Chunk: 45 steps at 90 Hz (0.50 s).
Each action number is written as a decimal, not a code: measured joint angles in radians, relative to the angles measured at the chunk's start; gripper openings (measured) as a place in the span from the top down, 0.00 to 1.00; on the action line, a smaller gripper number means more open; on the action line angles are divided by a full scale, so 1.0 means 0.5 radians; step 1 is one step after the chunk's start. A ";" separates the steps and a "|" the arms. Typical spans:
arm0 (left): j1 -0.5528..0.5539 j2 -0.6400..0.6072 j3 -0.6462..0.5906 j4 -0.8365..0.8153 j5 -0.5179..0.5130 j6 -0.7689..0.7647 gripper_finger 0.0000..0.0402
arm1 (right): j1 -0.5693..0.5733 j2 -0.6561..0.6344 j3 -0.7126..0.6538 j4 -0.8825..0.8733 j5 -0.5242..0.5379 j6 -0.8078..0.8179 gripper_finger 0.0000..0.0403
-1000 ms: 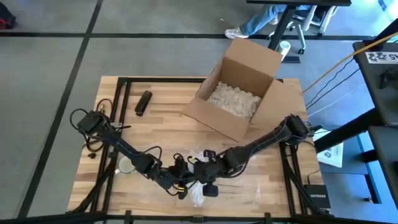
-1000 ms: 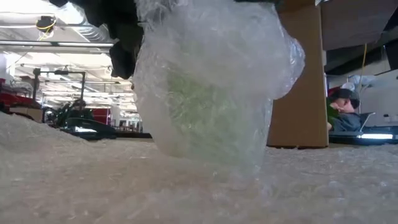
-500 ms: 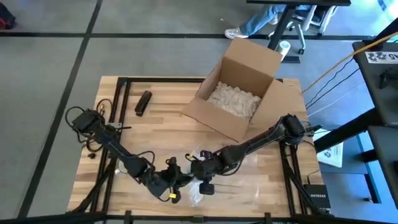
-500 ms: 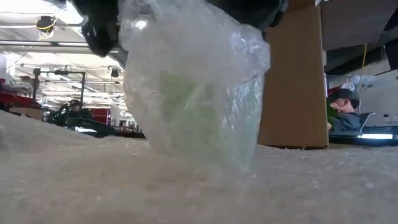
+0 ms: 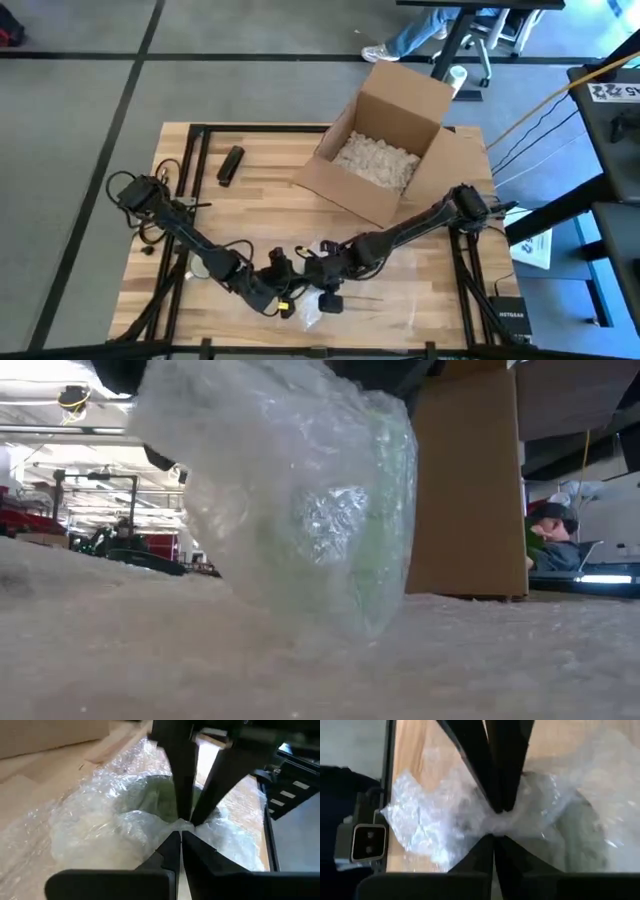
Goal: Wrap mug
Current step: Wrap the green mug with bubble wrap
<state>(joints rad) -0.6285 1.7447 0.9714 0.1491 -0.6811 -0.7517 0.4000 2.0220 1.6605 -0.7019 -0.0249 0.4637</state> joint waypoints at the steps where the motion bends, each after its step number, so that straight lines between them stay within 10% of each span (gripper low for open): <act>1: 0.000 0.000 0.000 0.000 0.000 0.000 1.00 | 0.003 -0.002 0.011 -0.018 0.007 0.000 1.00; 45: -0.062 -0.004 0.002 0.250 -0.003 0.242 1.00 | 0.080 -0.014 0.315 -0.210 0.168 -0.114 1.00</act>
<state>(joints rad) -0.6595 1.7425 0.9722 0.2741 -0.6827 -0.6309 0.4400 2.0148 1.8179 -0.8070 0.0592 0.4067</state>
